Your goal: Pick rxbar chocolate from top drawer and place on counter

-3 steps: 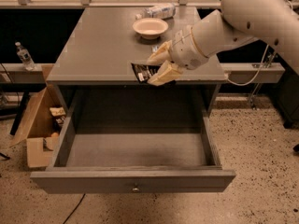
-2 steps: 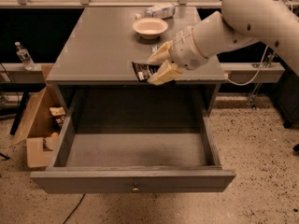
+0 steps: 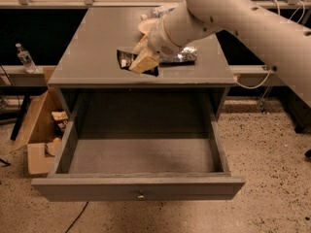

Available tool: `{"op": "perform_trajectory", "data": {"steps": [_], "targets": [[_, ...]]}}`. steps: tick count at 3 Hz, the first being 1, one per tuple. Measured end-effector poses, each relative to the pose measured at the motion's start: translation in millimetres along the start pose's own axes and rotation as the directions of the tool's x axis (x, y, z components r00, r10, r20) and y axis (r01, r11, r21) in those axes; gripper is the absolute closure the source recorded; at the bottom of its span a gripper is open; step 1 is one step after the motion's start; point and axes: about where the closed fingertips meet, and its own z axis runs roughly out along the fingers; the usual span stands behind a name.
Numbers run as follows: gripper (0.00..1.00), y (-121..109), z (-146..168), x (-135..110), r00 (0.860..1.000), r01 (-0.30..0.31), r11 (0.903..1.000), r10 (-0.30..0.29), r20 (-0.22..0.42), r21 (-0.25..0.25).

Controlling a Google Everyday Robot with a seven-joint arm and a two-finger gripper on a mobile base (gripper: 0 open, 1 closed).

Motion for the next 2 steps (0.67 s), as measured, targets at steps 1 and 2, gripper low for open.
{"op": "perform_trajectory", "data": {"steps": [1,2], "targets": [[1.0,-11.1,31.6,-19.2,0.998,-0.061,0.9981,0.061,-0.011,0.004],[1.0,-11.1,31.8,-19.3,0.998,-0.061,0.9981,0.061,-0.011,0.004]]}}
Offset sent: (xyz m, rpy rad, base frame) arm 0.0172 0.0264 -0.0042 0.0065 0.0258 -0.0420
